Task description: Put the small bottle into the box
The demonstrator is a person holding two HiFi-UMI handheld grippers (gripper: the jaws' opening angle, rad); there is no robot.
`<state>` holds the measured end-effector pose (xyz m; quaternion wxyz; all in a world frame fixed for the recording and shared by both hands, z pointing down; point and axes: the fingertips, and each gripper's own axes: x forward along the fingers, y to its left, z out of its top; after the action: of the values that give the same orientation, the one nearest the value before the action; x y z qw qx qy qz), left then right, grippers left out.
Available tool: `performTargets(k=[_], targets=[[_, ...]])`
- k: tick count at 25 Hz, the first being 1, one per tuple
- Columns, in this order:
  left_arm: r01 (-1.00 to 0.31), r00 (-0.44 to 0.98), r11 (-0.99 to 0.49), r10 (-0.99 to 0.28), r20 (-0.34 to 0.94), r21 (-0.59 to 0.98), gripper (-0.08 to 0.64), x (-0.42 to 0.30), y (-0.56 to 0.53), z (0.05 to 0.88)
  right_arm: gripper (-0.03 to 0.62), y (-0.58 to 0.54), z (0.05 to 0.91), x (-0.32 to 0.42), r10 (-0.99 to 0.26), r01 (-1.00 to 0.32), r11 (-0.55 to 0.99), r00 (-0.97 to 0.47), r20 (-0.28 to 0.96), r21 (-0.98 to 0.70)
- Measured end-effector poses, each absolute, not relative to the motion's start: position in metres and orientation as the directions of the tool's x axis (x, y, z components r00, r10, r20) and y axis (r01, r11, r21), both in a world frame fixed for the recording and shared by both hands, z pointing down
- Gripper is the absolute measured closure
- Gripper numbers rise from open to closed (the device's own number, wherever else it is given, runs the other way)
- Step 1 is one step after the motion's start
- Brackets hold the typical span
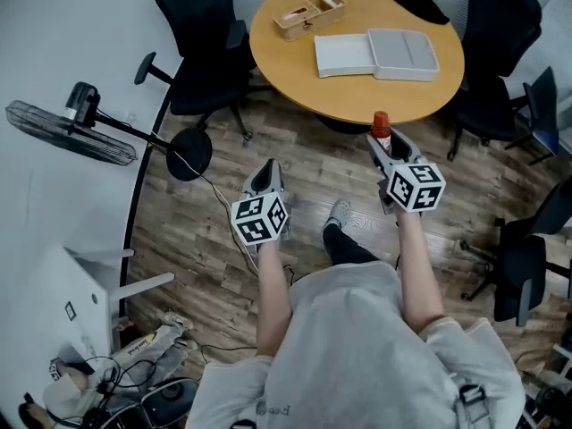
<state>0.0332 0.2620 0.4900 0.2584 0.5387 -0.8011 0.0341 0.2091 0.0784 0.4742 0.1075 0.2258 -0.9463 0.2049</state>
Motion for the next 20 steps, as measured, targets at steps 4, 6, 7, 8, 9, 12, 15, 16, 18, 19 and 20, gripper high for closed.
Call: performTargets(k=[4, 6, 7, 8, 9, 12, 15, 16, 18, 19, 20], targets=[[-0.905, -0.245, 0.373, -0.852, 0.463, 0.206, 0.531, 0.018, 0.219, 0.488, 0.368, 0.042, 0.473, 0.200, -0.413, -0.495, 0.787, -0.867, 0.280, -0.369], [-0.912, -0.232, 0.358, -0.853, 0.468, 0.200, 0.531, 0.010, 0.199, 0.489, 0.368, 0.025, 0.473, 0.196, -0.425, -0.503, 0.777, -0.862, 0.275, -0.378], [-0.915, -0.226, 0.352, -0.852, 0.472, 0.197, 0.531, 0.006, 0.190, 0.490, 0.368, 0.017, 0.474, 0.194, -0.431, -0.508, 0.773, -0.860, 0.274, -0.380], [-0.919, -0.219, 0.344, -0.852, 0.475, 0.194, 0.531, 0.002, 0.180, 0.490, 0.368, 0.008, 0.474, 0.192, -0.437, -0.513, 0.768, -0.857, 0.272, -0.384], [-0.923, -0.212, 0.335, -0.853, 0.476, 0.190, 0.531, -0.001, 0.170, 0.489, 0.368, 0.000, 0.475, 0.190, -0.444, -0.518, 0.762, -0.855, 0.269, -0.389], [-0.937, -0.192, 0.305, -0.858, 0.476, 0.172, 0.531, -0.011, 0.143, 0.487, 0.368, -0.023, 0.478, 0.180, -0.459, -0.528, 0.748, -0.849, 0.261, -0.402], [-0.945, -0.181, 0.288, -0.857, 0.482, 0.157, 0.531, -0.021, 0.122, 0.486, 0.368, -0.041, 0.483, 0.169, -0.459, -0.527, 0.739, -0.850, 0.259, -0.419], [-0.947, -0.179, 0.284, -0.856, 0.485, 0.152, 0.531, -0.024, 0.117, 0.486, 0.368, -0.046, 0.485, 0.166, -0.457, -0.525, 0.737, -0.851, 0.259, -0.425], [-0.950, -0.181, 0.281, -0.853, 0.489, 0.139, 0.531, -0.031, 0.108, 0.485, 0.368, -0.056, 0.487, 0.160, -0.454, -0.521, 0.735, -0.854, 0.255, -0.434], [-0.950, -0.184, 0.282, -0.852, 0.490, 0.133, 0.531, -0.035, 0.105, 0.484, 0.368, -0.059, 0.487, 0.157, -0.453, -0.519, 0.735, -0.855, 0.253, -0.437], [-0.950, -0.189, 0.284, -0.852, 0.489, 0.129, 0.531, -0.039, 0.102, 0.484, 0.368, -0.063, 0.488, 0.154, -0.452, -0.517, 0.735, -0.856, 0.251, -0.438]])
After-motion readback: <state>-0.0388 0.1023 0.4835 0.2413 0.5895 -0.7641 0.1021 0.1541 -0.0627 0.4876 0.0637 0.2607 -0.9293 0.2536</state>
